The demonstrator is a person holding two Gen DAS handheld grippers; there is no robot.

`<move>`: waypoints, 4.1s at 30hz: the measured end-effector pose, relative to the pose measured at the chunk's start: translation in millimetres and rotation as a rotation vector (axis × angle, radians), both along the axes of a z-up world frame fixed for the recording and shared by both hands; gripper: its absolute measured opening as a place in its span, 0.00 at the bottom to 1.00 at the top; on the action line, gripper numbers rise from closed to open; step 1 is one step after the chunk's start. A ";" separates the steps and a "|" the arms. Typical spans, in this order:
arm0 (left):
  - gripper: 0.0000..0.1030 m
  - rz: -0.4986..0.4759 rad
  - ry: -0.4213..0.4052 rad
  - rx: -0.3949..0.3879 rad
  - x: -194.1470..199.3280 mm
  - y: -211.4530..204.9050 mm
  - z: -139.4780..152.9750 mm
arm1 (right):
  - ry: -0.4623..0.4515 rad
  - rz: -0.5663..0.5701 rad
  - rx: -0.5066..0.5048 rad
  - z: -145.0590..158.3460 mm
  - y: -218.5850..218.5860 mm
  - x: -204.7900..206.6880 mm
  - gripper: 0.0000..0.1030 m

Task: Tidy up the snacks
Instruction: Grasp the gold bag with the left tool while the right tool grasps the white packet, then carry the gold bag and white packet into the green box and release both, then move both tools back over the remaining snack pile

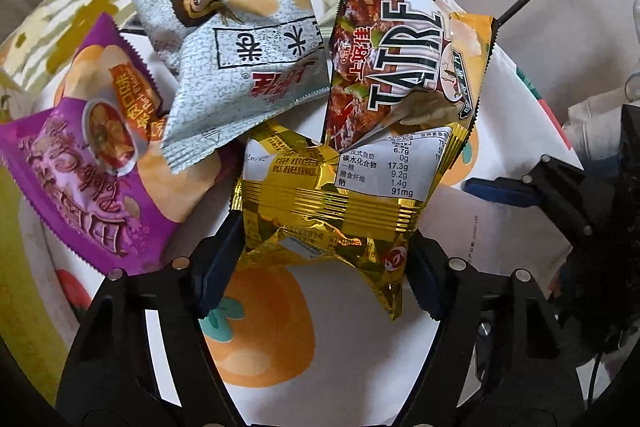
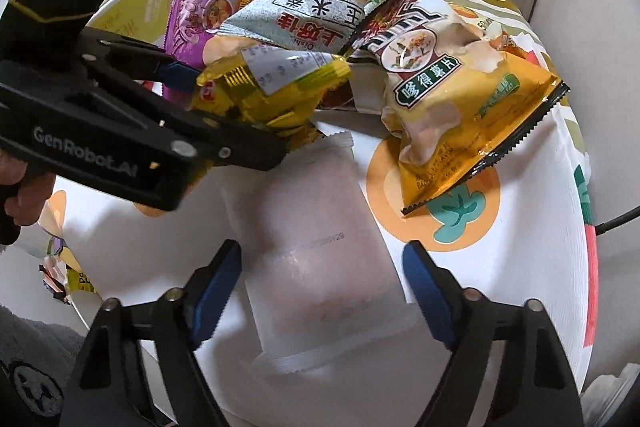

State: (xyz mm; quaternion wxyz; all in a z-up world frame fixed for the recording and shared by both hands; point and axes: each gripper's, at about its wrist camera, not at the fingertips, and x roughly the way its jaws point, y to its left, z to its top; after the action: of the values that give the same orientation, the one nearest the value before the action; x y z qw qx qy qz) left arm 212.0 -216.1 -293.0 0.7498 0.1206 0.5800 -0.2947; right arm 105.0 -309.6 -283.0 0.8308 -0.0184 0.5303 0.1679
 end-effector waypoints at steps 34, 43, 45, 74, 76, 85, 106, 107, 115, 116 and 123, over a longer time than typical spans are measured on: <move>0.68 0.177 -0.144 -0.153 -71.8 45.9 116.4 | -0.124 -0.007 0.003 85.4 3.6 -33.8 0.61; 0.68 0.317 -0.289 -0.187 -84.0 116.3 180.3 | -0.209 0.043 0.000 149.9 31.7 -20.3 0.61; 0.68 0.353 -0.315 -0.195 -81.9 139.0 189.7 | -0.229 0.057 0.008 164.3 44.8 -14.1 0.61; 0.99 0.341 -0.285 0.010 5.4 362.7 129.0 | -0.128 -0.049 0.149 172.8 283.8 117.5 0.61; 0.99 0.342 -0.268 -0.017 3.9 370.6 129.3 | -0.119 -0.067 0.146 171.9 284.9 118.3 0.61; 0.99 0.446 -0.236 -0.040 8.7 399.9 125.0 | -0.036 -0.083 0.146 151.3 303.5 128.7 0.61; 0.99 0.529 -0.241 -0.044 0.2 406.6 129.5 | -0.019 -0.108 0.184 140.8 304.2 121.8 0.68; 0.99 0.529 -0.247 -0.047 -1.8 406.9 132.2 | -0.027 -0.108 0.186 143.6 304.7 120.8 0.68; 0.99 0.533 -0.318 -0.010 -18.2 406.2 157.7 | -0.096 -0.119 0.177 168.2 307.3 104.3 0.68; 0.99 0.533 -0.328 -0.015 -20.5 406.5 161.3 | -0.107 -0.123 0.172 172.0 307.0 100.6 0.68; 0.99 0.530 -0.377 -0.065 -32.8 397.5 183.2 | -0.181 -0.167 0.136 197.6 296.6 78.1 0.68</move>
State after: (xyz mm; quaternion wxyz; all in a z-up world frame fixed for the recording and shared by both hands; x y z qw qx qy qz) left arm 179.2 181.4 -109.8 0.8980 -0.0060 0.4325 -0.0802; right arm 183.0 -13.1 -85.4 0.8856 0.0672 0.4404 0.1312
